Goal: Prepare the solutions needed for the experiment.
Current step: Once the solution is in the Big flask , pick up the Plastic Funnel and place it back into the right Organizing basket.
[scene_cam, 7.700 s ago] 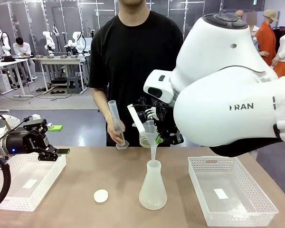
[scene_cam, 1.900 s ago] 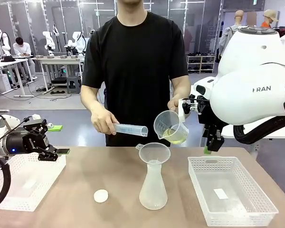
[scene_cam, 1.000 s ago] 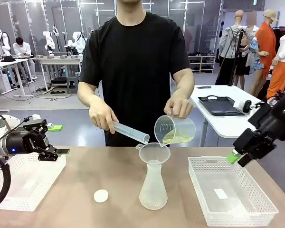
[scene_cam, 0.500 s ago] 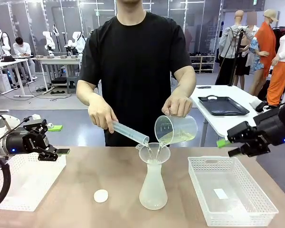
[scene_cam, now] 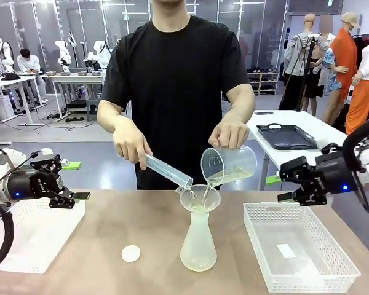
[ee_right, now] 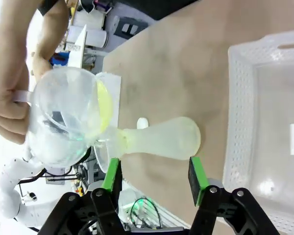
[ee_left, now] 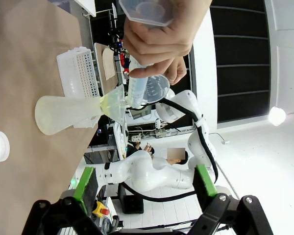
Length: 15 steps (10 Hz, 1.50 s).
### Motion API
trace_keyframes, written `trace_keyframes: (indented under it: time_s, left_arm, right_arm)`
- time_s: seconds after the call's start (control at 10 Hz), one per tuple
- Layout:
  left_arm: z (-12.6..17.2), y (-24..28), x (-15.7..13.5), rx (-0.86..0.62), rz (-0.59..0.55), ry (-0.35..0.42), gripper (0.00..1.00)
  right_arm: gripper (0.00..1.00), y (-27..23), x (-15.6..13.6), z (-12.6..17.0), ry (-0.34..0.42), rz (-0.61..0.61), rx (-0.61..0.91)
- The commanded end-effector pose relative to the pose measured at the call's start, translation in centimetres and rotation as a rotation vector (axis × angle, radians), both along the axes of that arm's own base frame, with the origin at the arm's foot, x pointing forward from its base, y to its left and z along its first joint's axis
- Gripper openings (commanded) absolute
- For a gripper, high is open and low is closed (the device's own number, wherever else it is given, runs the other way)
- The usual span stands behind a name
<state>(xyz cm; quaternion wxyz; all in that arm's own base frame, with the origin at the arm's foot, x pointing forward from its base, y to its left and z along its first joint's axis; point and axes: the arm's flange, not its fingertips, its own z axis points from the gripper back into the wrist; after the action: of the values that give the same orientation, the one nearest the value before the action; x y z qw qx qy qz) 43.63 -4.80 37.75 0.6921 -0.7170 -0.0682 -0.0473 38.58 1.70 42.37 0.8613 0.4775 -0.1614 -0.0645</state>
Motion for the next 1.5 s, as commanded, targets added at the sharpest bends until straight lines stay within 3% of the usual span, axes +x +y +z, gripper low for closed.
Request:
trace_keyframes:
  time_s: [0.0,0.3,0.8,0.9,1.0,1.4]
  left_arm:
    - [0.2,-0.1,0.1,-0.012,0.006,-0.004,1.0]
    - [0.2,-0.1,0.1,-0.012,0.006,-0.004,1.0]
    - [0.2,-0.1,0.1,-0.012,0.006,-0.004,1.0]
    - [0.2,-0.1,0.1,-0.012,0.006,-0.004,1.0]
    - [0.2,-0.1,0.1,-0.012,0.006,-0.004,1.0]
    - [0.2,-0.1,0.1,-0.012,0.006,-0.004,1.0]
  right_arm:
    - [0.69,0.8,-4.2,-2.1,0.056,0.003,0.021]
    - [0.69,0.7,-3.2,-2.8,0.118,0.013,0.092]
    - [0.69,0.6,-2.9,-4.0,0.082,-0.021,0.171]
    - [0.69,0.8,-2.5,-3.8,0.039,0.006,0.162]
    - [0.69,-0.2,0.3,-2.5,0.109,-0.021,0.161]
    - [0.69,-0.2,0.3,-2.5,0.109,-0.021,0.161]
